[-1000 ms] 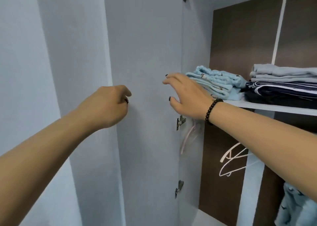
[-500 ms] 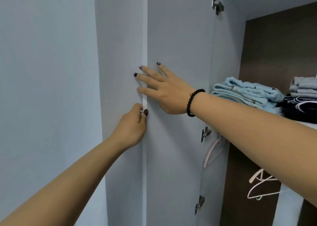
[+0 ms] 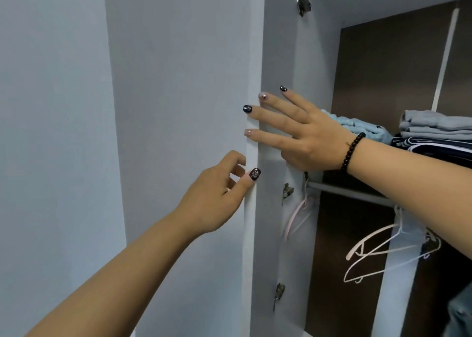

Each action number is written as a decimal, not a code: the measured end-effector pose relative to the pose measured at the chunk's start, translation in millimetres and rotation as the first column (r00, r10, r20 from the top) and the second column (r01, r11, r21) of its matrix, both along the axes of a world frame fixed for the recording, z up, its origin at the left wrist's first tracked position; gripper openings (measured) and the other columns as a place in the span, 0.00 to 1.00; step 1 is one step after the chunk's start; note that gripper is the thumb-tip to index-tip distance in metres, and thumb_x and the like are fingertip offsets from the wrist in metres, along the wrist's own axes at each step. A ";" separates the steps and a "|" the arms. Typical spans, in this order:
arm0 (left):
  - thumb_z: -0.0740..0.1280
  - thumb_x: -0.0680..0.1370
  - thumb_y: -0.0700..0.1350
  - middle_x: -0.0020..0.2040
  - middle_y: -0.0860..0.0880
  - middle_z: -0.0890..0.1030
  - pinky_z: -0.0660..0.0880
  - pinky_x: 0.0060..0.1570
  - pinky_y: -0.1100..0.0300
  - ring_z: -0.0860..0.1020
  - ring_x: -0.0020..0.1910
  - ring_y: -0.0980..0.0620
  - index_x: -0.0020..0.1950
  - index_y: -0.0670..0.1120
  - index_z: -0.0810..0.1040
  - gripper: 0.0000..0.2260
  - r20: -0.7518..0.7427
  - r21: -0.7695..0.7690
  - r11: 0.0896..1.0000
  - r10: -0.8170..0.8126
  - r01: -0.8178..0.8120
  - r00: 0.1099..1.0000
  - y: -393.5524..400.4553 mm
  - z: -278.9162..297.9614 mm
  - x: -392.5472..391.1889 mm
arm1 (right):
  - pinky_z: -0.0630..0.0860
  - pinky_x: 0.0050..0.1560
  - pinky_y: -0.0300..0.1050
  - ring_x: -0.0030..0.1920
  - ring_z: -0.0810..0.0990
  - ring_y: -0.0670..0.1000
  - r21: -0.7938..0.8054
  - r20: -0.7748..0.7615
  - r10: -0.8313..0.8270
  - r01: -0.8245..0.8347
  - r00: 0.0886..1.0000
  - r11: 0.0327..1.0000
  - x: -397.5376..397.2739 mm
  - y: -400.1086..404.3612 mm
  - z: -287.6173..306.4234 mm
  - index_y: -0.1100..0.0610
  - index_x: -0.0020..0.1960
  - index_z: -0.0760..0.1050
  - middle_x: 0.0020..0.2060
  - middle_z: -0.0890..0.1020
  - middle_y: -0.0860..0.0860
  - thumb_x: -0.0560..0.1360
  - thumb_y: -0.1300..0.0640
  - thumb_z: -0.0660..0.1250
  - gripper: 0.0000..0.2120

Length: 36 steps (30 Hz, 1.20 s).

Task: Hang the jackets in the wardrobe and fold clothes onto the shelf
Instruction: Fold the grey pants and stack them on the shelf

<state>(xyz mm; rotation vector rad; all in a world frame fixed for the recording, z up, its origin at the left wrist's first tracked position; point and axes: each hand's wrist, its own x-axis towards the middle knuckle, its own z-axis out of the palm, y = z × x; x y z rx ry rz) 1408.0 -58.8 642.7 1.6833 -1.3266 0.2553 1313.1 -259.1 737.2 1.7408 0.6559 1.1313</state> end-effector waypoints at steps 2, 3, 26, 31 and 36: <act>0.58 0.71 0.70 0.58 0.58 0.77 0.80 0.52 0.50 0.79 0.53 0.54 0.56 0.57 0.70 0.22 -0.128 0.035 0.992 -0.117 0.122 0.985 -18.1 -1.5 -6.3 | 0.59 0.72 0.62 0.72 0.60 0.62 -0.008 0.032 0.012 -0.012 0.999 1.000 -17.0 -10.8 0.2 0.55 0.72 0.62 0.71 0.63 0.58 0.71 0.67 0.60 0.30; 0.60 0.69 0.71 0.60 0.57 0.76 0.80 0.51 0.52 0.78 0.56 0.53 0.56 0.57 0.69 0.24 -0.206 0.026 0.983 -0.172 0.181 0.963 -28.8 -3.8 -10.8 | 0.59 0.72 0.61 0.72 0.61 0.62 -0.007 0.043 0.009 -0.009 0.999 1.000 -26.4 -15.7 0.1 0.55 0.71 0.62 0.71 0.63 0.58 0.71 0.67 0.61 0.29; 0.71 0.56 0.63 0.71 0.55 0.21 0.44 0.66 0.27 0.26 0.73 0.44 0.66 0.64 0.19 0.63 -0.237 0.047 0.993 -0.095 0.109 0.967 -288.2 -12.3 -157.2 | 0.82 0.47 0.49 0.49 0.84 0.48 0.953 0.083 0.134 -0.040 0.988 -0.300 -191.1 -128.8 -7.0 0.51 0.62 0.73 0.48 0.85 0.48 0.74 0.59 0.71 0.18; 0.70 0.53 0.65 0.71 0.52 0.21 0.46 0.64 0.25 0.27 0.73 0.41 0.68 0.61 0.19 0.65 -0.218 0.065 0.998 -0.007 0.021 0.976 -317.3 -12.3 -163.5 | 0.81 0.44 0.40 0.47 0.84 0.47 0.948 0.097 0.135 -0.051 0.986 -0.314 -187.4 -160.8 -7.7 0.50 0.52 0.77 0.47 0.85 0.48 0.75 0.62 0.70 0.09; 0.72 0.55 0.64 0.71 0.48 0.21 0.47 0.64 0.25 0.27 0.73 0.39 0.69 0.58 0.20 0.66 -0.204 0.117 0.991 0.090 -0.067 0.975 -343.9 -7.5 -171.7 | 0.82 0.47 0.46 0.49 0.84 0.48 0.928 0.092 0.106 -0.046 0.990 -0.369 -187.1 -189.2 -7.9 0.54 0.58 0.77 0.49 0.85 0.49 0.75 0.61 0.69 0.12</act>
